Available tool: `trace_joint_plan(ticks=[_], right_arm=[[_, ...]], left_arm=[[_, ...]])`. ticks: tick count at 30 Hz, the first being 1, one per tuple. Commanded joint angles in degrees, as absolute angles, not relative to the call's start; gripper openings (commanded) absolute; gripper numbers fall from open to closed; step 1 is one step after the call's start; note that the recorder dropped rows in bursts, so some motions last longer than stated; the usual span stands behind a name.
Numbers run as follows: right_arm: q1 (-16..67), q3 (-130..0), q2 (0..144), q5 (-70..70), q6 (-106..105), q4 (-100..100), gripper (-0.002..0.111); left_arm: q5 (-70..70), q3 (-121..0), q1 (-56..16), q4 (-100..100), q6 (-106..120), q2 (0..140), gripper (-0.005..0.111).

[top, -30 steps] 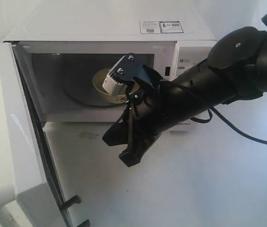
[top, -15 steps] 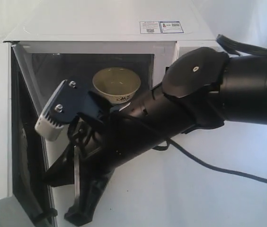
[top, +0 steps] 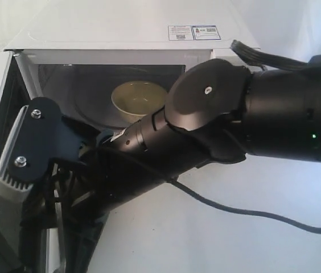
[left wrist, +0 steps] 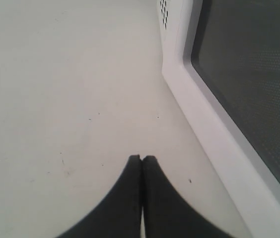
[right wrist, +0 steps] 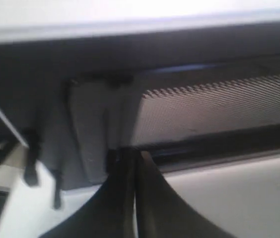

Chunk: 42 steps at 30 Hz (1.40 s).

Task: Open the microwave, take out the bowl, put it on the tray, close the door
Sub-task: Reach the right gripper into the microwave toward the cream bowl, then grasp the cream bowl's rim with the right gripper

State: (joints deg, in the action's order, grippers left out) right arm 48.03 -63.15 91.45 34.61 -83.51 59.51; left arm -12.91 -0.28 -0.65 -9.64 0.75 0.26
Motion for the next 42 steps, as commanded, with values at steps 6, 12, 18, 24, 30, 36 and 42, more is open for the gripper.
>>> trace_joint_plan(ticks=[6,12,18,24,30,36,42], right_arm=[[47.96,-63.33,94.62,12.14,-72.64,20.08,0.000],[47.20,-63.33,100.69,5.14,-58.57,4.08,0.000],[45.91,-63.94,102.08,6.79,-46.50,2.79,0.000],[44.71,-72.07,102.66,34.51,-16.45,-17.85,0.000],[46.92,-73.52,102.91,38.19,-5.79,-42.16,0.000],[46.82,-73.52,104.80,26.85,-5.68,-52.14,0.000],[46.82,-73.52,108.48,23.60,-1.93,-57.65,0.003]], left_arm=[[-12.85,0.00,-0.58,-9.75,0.42,0.00,0.000],[-12.85,0.00,-0.58,-9.75,0.42,0.00,0.000],[-12.85,0.00,-0.58,-9.75,0.42,0.00,0.000],[-12.85,0.00,-0.58,-9.75,0.42,0.00,0.000],[-12.85,0.00,-0.58,-9.75,0.42,0.00,0.000],[-12.85,0.00,-0.58,-9.75,0.42,0.00,0.000],[-12.85,0.00,-0.58,-9.75,0.42,0.00,0.000]])
